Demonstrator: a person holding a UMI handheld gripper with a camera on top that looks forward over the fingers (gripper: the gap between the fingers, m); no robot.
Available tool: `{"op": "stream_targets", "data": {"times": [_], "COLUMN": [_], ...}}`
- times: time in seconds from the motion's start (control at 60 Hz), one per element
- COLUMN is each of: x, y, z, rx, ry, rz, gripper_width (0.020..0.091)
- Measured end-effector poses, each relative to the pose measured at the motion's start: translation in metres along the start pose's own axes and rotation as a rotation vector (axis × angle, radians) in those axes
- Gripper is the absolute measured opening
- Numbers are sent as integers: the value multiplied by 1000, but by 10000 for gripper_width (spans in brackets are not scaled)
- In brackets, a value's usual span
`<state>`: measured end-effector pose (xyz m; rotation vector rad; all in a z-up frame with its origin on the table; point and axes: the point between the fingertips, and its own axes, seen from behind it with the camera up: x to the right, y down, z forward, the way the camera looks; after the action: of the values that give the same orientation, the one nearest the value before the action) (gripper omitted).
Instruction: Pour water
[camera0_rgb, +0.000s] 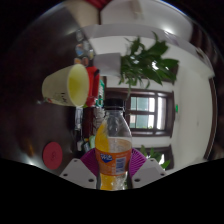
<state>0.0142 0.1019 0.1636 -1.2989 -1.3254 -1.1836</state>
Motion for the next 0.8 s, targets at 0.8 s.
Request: {"op": "stream_targets", "data": {"times": [0.8], "x": [15], "y": [-26], "z": [6], "rx": [46], "ry": [-55], "rz": [240], "gripper_width": [351]}}
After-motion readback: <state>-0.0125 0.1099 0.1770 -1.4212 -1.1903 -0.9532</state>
